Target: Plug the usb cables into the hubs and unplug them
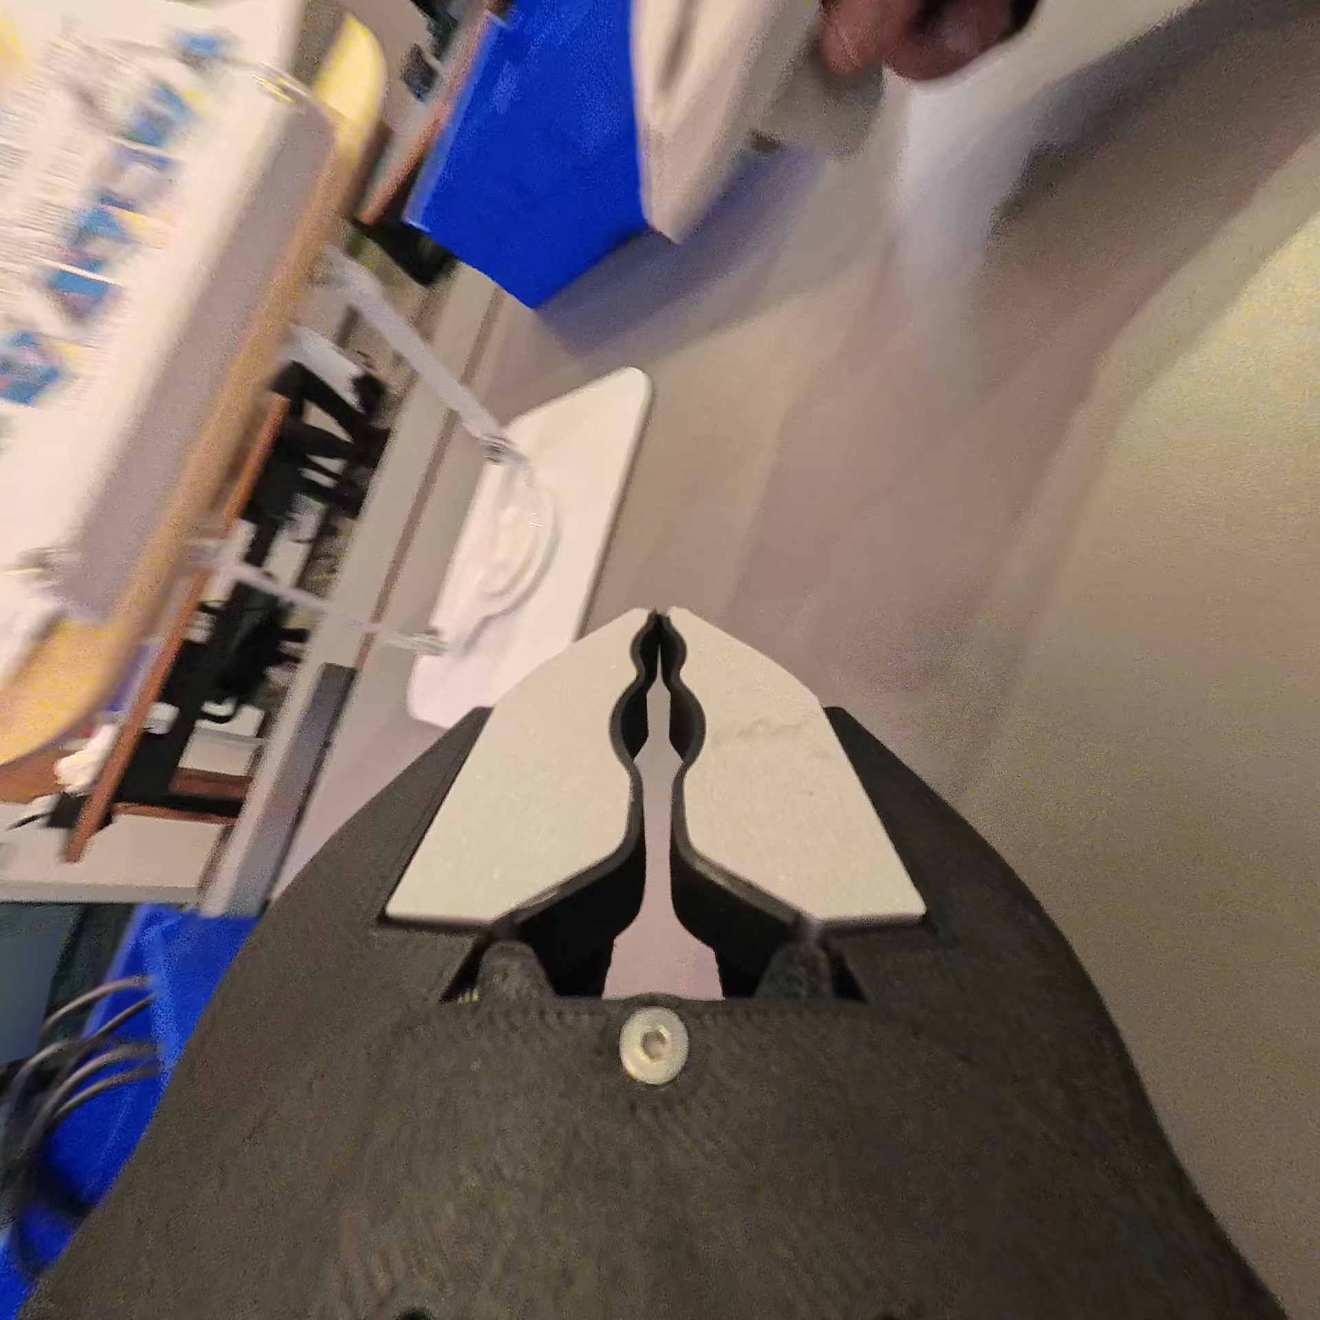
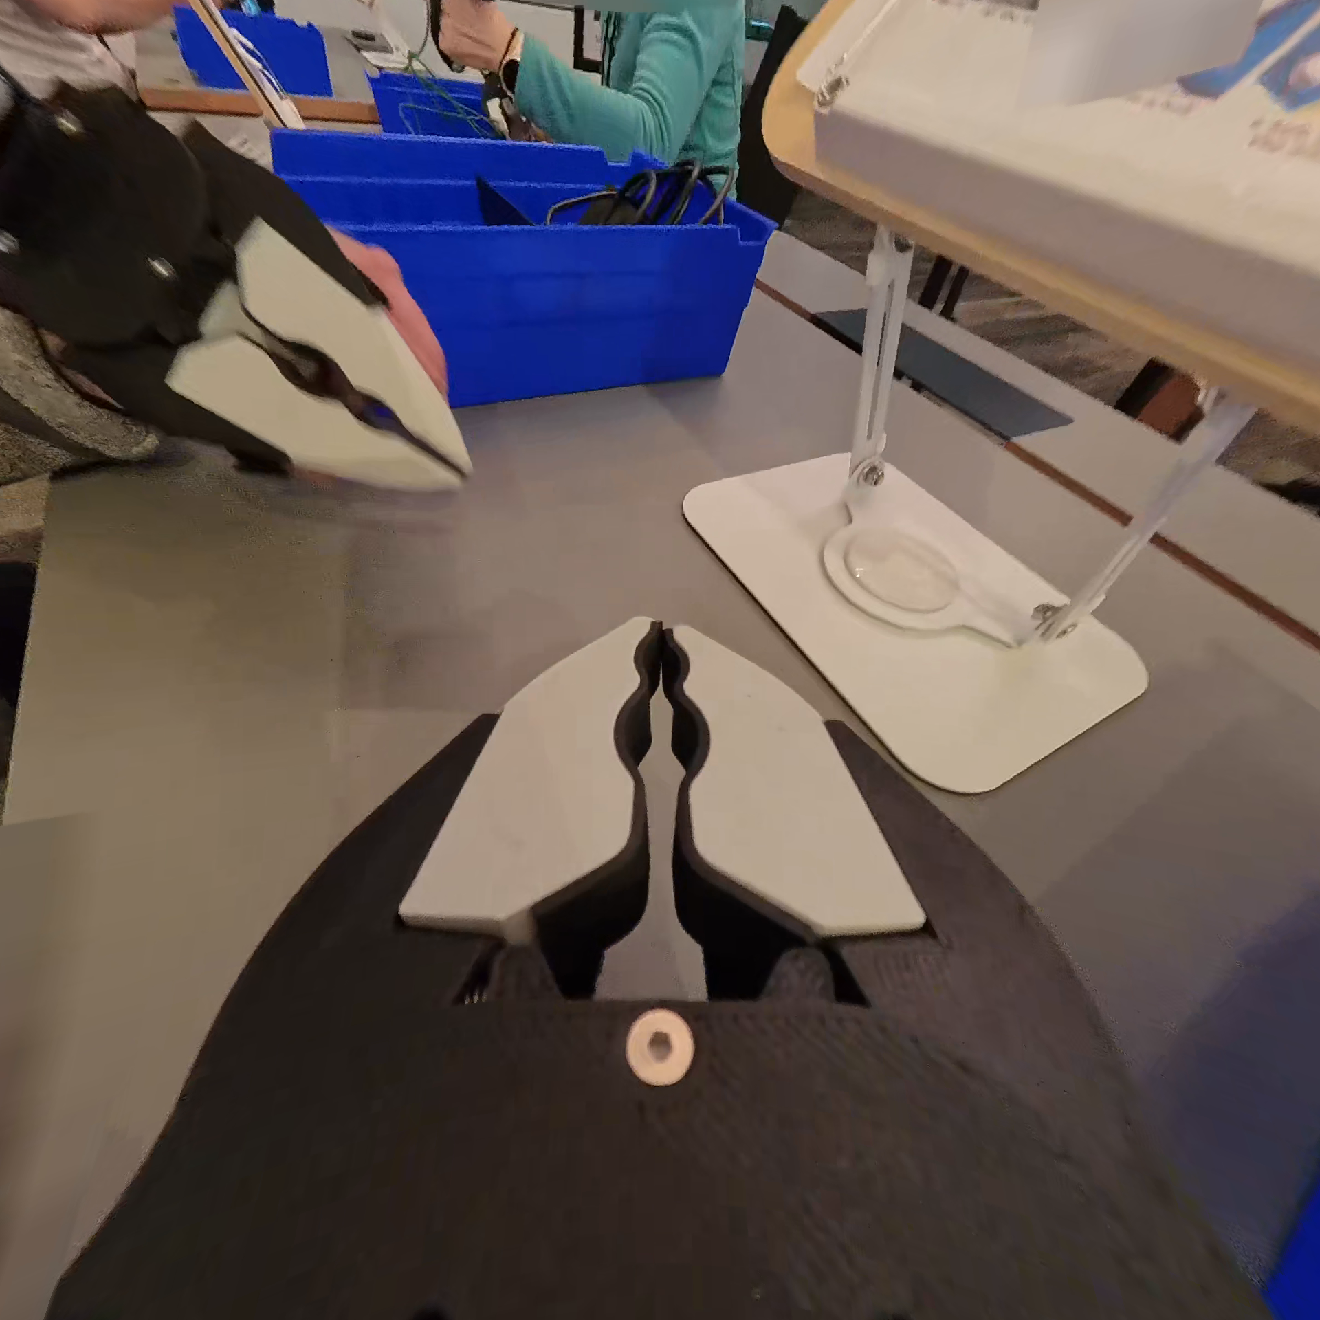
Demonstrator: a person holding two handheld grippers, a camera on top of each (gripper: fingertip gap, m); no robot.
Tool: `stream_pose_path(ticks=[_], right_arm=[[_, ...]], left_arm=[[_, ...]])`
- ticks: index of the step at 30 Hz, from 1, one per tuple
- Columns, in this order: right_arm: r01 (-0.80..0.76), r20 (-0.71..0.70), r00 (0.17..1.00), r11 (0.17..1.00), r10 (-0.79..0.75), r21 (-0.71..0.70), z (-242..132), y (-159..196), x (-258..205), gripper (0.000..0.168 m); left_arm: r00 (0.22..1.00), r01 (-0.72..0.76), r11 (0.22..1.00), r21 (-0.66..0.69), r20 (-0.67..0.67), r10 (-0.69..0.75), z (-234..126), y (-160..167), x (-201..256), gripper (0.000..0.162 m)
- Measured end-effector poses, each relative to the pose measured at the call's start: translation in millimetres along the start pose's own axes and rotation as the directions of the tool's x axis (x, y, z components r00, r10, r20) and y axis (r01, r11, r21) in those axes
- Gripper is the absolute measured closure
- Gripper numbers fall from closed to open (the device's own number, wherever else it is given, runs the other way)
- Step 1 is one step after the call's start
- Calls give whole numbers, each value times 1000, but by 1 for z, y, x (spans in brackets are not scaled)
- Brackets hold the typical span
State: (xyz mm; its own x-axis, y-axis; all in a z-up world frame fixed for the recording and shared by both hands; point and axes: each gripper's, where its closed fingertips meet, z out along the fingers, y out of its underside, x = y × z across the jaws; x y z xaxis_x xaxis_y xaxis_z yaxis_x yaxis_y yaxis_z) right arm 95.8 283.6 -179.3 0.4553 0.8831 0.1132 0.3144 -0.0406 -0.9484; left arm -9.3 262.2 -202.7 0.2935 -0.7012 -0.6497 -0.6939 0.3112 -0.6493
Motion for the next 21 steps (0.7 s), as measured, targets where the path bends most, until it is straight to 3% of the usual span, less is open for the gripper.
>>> stream_pose_path(ticks=[1,3,5,8,10,13,17,19,21], right_arm=[[-23,6,1000,1000,23,9,-1,0,1,168],[-35,5,999,999,34,32,-4,-3,3,168],[-39,16,999,999,38,30,-3,-2,2,168],[-27,29,999,1000,27,9,1,1,-2,168],[-17,31,999,1000,17,-6,3,3,-4,168],[-20,38,999,1000,20,-15,4,5,-5,168],[-39,49,998,999,39,-14,5,7,-4,168],[-45,55,997,999,46,-18,6,8,-4,168],[-45,56,997,999,46,-19,6,8,-4,168]], left_arm=[[997,6,999,43,73,-9,-15,-8,-15,162],[980,40,998,55,195,-50,-50,-14,-55,162],[941,56,997,-48,337,-37,-86,8,-111,162],[906,214,941,-264,414,-90,-127,86,-189,157],[901,331,855,-400,402,-161,-140,149,-223,151],[903,420,753,-507,319,-289,-134,216,-245,141],[912,399,652,-645,209,-353,-107,260,-245,129],[939,323,602,-730,167,-301,-100,283,-248,130],[934,298,564,-770,113,-340,-94,294,-243,134]])
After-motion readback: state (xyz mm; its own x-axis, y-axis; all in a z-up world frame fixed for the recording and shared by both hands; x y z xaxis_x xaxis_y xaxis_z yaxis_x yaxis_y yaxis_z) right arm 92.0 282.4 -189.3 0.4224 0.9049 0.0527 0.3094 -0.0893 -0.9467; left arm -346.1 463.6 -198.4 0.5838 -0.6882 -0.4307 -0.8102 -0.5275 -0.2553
